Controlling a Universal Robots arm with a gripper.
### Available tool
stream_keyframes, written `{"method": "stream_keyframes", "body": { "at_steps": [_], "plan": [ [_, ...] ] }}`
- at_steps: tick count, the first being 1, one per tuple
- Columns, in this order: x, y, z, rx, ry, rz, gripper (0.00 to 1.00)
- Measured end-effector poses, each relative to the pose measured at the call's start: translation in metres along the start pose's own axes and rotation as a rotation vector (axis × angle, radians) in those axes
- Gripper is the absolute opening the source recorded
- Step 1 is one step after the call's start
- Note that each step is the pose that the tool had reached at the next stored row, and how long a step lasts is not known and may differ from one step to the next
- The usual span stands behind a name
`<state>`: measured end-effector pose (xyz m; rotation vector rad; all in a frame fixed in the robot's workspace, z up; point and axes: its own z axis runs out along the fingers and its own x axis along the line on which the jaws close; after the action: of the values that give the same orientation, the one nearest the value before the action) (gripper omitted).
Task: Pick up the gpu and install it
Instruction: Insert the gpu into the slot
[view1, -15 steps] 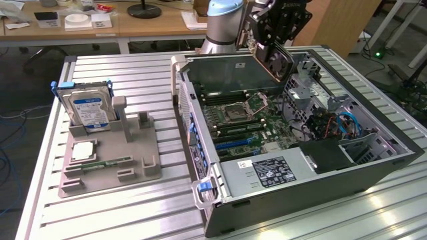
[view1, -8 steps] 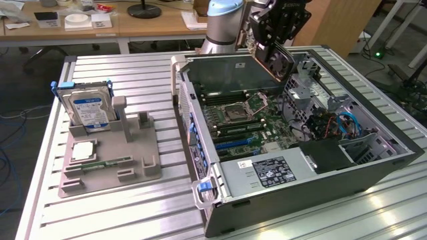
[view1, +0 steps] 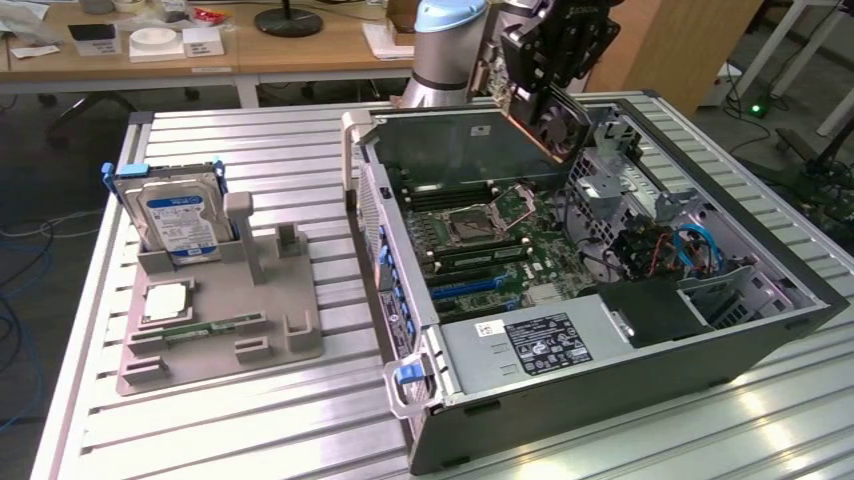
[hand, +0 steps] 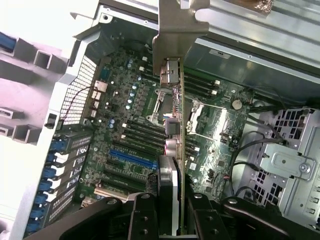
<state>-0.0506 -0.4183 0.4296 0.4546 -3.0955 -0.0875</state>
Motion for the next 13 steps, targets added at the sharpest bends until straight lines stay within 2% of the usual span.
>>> {"method": "stream_keyframes", "body": {
  "at_steps": [13],
  "plan": [
    [0.0,0.0,0.0,0.0002,0.0055,-0.097,0.28]
  ]
}}
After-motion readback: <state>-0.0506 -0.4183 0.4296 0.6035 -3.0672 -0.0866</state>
